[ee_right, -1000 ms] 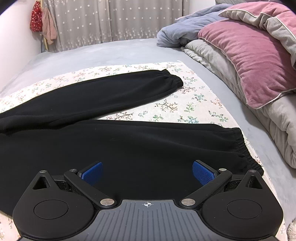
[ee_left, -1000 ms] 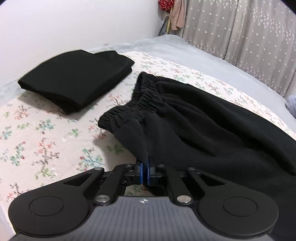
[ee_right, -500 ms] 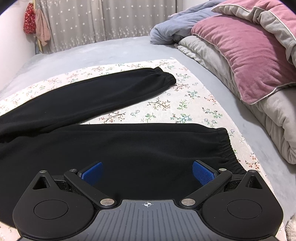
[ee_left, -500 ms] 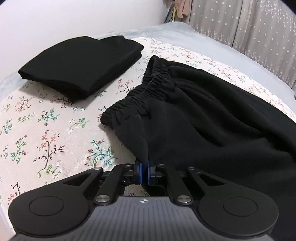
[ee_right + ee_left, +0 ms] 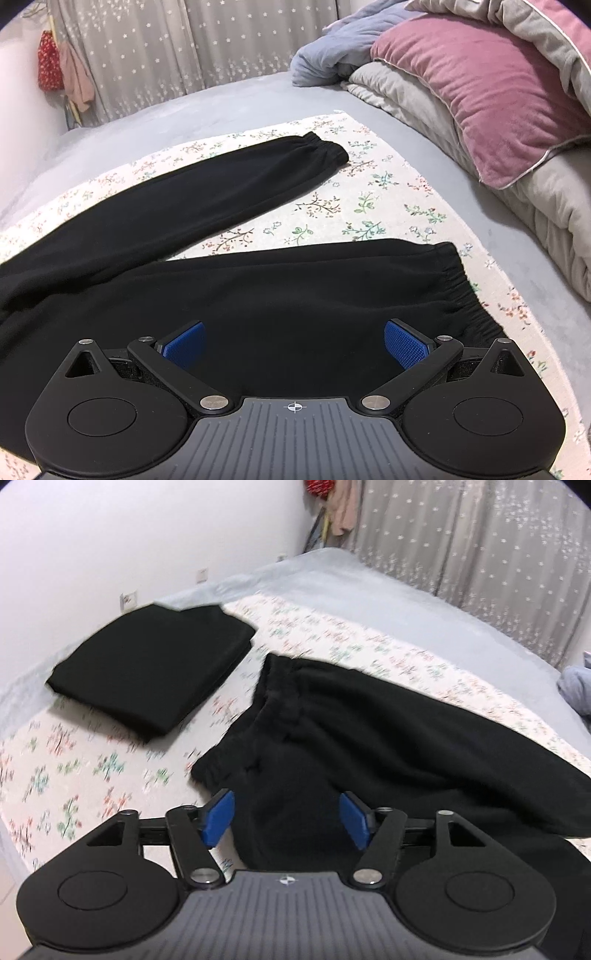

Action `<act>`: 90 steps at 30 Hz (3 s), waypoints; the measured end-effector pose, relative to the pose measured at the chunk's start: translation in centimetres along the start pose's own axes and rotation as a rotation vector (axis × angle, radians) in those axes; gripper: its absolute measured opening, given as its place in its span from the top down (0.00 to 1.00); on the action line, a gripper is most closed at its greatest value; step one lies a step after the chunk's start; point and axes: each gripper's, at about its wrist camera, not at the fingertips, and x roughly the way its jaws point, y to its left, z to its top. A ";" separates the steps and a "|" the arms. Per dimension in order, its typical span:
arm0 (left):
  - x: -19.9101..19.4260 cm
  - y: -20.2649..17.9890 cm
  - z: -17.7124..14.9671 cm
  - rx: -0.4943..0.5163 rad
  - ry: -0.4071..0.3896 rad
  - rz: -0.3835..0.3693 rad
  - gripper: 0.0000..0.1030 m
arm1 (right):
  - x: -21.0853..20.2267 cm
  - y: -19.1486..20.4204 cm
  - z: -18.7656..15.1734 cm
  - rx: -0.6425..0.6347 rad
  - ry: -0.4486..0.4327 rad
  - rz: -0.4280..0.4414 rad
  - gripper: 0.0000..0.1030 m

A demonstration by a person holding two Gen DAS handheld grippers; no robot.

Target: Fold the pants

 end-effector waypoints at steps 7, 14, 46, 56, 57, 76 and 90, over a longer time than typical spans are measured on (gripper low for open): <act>3.9 -2.0 0.8 0.019 0.062 -0.051 0.29 | 0.0 -0.7 0.1 0.036 0.000 -0.017 0.00; 7.7 -1.6 3.6 0.033 0.083 -0.028 0.29 | 0.5 -0.7 -0.1 0.014 0.011 -0.045 0.00; 26.9 -7.7 14.8 0.508 0.154 -0.069 0.21 | 22.6 -2.2 24.1 0.047 -0.004 -0.055 0.41; 27.1 -9.5 12.9 0.595 0.072 -0.065 0.98 | 28.6 1.5 23.5 -0.247 0.015 -0.117 0.79; 26.9 -9.3 13.4 0.567 0.056 -0.063 0.98 | 28.4 1.8 23.7 -0.256 0.005 -0.125 0.80; 20.5 -8.7 17.0 0.401 -0.155 -0.071 0.97 | 22.1 0.3 24.9 -0.164 -0.175 -0.111 0.82; 17.0 0.1 14.0 0.052 0.048 -0.146 0.21 | 8.9 -5.6 17.5 -0.154 -0.223 0.014 0.82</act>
